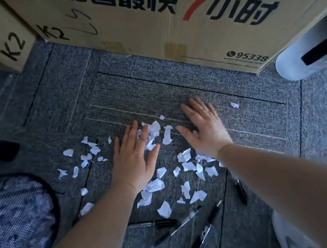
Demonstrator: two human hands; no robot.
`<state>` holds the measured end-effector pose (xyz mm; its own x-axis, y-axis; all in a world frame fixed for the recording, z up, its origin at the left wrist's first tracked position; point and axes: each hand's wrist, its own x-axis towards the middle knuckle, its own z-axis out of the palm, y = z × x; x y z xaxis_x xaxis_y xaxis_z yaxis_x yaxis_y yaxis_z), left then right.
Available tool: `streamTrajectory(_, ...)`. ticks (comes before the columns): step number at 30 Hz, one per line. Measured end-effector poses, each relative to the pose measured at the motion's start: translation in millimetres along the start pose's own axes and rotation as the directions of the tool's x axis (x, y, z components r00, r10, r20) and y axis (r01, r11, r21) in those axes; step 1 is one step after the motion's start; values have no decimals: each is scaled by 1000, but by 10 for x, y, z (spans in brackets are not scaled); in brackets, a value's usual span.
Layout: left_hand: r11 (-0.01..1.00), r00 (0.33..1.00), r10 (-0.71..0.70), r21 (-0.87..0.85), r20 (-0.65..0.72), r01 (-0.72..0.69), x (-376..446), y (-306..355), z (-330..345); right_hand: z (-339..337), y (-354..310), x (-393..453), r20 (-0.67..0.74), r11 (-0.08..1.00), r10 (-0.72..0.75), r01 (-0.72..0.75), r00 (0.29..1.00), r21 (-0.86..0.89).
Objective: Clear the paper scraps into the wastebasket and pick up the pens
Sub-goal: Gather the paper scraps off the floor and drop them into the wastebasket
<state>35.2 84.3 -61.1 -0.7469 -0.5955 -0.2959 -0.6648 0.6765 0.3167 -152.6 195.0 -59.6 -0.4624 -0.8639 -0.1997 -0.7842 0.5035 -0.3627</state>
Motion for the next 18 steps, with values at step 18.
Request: streamTrajectory(18,998,999,-10,-60,-35,8,-37,-21,-7,-120,381,78,-159,933,348,-325,924,153)
